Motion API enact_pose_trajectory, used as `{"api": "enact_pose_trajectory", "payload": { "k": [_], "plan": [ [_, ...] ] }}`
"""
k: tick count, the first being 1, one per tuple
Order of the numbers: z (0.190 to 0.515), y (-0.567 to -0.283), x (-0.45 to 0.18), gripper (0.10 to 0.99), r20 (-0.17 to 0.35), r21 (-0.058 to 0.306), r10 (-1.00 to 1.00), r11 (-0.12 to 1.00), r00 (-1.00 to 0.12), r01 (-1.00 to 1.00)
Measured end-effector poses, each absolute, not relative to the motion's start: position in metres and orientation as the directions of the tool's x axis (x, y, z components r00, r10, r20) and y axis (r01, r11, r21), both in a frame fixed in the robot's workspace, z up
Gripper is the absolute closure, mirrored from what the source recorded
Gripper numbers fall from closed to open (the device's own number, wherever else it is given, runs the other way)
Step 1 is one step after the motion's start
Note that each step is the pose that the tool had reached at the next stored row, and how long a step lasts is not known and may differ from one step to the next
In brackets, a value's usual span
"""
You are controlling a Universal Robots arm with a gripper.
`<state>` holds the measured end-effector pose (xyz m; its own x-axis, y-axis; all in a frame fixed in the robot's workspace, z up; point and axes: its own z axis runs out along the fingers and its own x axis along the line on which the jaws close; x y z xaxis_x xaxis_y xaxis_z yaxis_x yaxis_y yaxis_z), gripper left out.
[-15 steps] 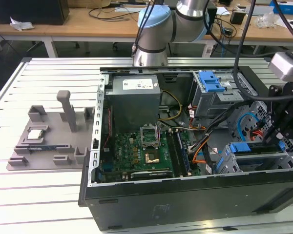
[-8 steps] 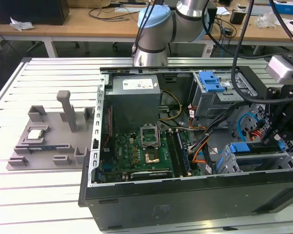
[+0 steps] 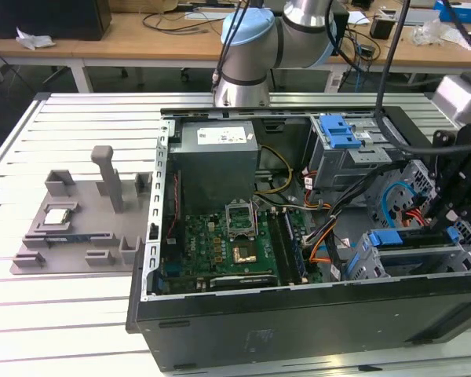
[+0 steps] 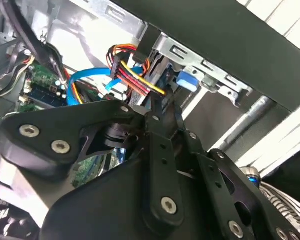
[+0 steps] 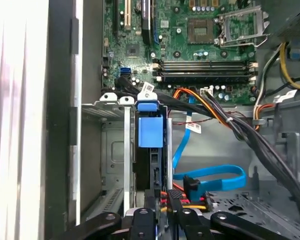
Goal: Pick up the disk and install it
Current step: 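Insert the first disk wire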
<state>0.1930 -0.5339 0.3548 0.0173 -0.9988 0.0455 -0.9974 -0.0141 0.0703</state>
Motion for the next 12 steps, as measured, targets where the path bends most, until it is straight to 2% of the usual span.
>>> {"api": "enact_pose_trajectory", "payload": {
  "k": [2,4,12],
  "plan": [
    [0.361,-0.533,0.193,0.859,0.046,0.070,-0.999,-0.014,0.017,-0.997],
    [0.375,-0.531,0.193,0.980,0.046,0.070,-0.999,-0.014,0.017,-0.997],
    [0.379,-0.531,0.193,0.980,0.046,0.070,-0.999,-0.014,0.017,-0.997]
  ]
}}
